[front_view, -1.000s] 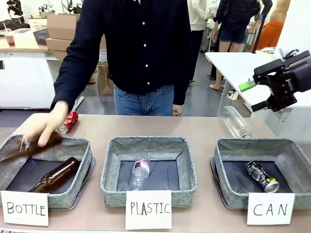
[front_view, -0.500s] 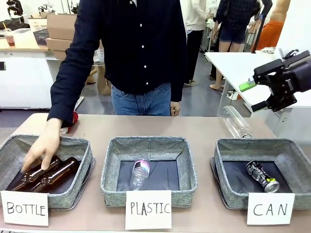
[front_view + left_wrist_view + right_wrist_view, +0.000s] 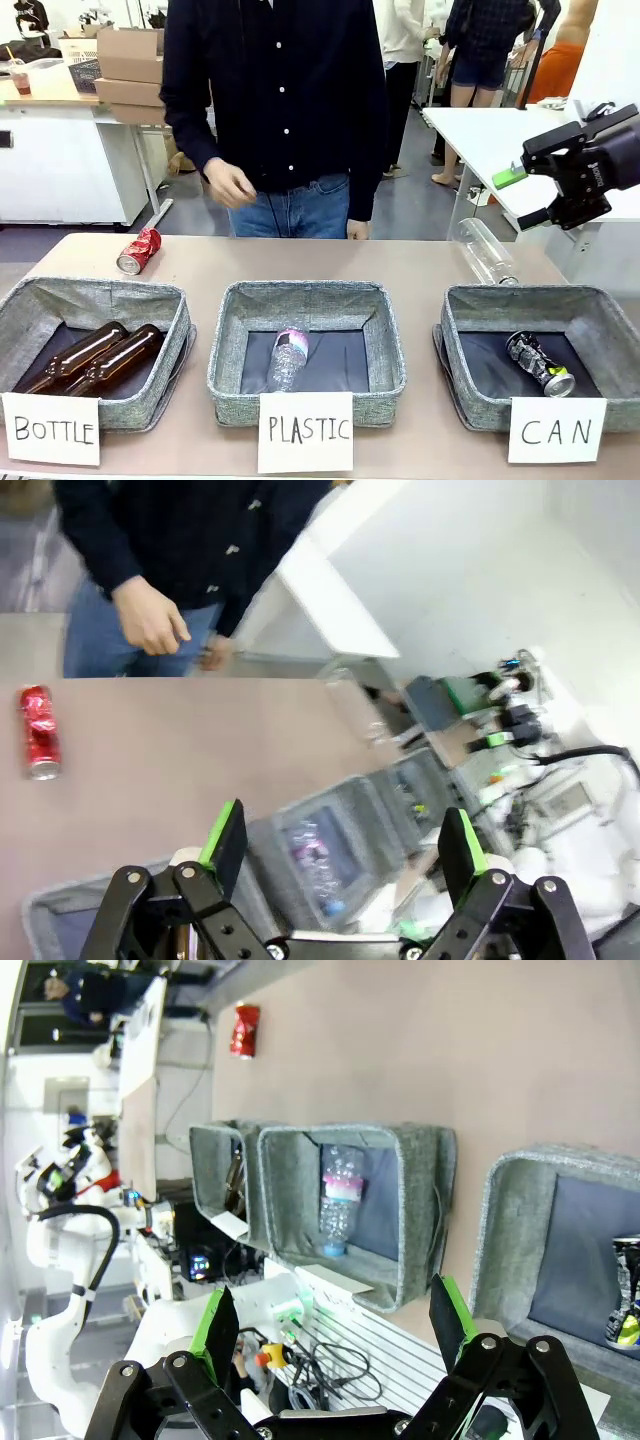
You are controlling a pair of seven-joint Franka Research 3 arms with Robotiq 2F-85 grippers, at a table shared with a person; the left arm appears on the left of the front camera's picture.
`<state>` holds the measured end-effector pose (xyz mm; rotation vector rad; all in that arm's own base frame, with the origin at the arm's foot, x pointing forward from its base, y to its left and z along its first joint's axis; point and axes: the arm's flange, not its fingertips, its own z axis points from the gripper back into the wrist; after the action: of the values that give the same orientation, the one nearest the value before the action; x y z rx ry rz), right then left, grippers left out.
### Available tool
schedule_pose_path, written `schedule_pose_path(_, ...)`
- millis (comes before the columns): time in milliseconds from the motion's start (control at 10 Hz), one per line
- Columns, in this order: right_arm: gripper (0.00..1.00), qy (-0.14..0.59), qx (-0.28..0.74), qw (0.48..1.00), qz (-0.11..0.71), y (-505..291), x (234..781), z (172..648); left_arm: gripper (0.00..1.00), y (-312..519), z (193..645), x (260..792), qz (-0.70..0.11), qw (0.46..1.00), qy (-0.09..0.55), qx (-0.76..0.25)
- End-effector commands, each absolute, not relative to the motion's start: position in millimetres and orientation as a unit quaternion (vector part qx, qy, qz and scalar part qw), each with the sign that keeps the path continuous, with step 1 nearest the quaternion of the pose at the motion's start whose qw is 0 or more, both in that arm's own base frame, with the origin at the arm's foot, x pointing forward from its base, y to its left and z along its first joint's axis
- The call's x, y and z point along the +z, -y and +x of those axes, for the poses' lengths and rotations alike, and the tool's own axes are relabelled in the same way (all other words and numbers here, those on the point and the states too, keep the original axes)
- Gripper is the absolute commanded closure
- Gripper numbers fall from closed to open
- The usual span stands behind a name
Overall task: Sort the can waste into the basket.
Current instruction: Pick up the can waste from the table and place it in the right Fabric basket.
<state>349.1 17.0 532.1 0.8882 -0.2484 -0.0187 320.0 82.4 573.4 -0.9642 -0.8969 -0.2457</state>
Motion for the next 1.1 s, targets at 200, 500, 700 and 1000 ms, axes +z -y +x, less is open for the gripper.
schedule_pose_path(200, 0.00, 0.125, 0.004, 0.896, 0.427, -15, 532, 349, 0.00, -58, 453, 572, -0.199, 0.944, 0.229, -0.130)
schedule_pose_path(500, 0.00, 0.125, 0.004, 0.896, 0.427, -15, 532, 349, 0.00, -50, 554, 521, -0.145, 0.970, 0.169, -0.101)
schedule_pose_path(700, 0.00, 0.125, 0.004, 0.896, 0.427, -15, 532, 349, 0.00, -38, 597, 476, -0.096, 0.973, 0.188, -0.092)
schedule_pose_path(1000, 0.00, 0.125, 0.004, 0.896, 0.427, -15, 532, 349, 0.00, -29, 623, 400, -0.073, 0.966, 0.226, -0.102)
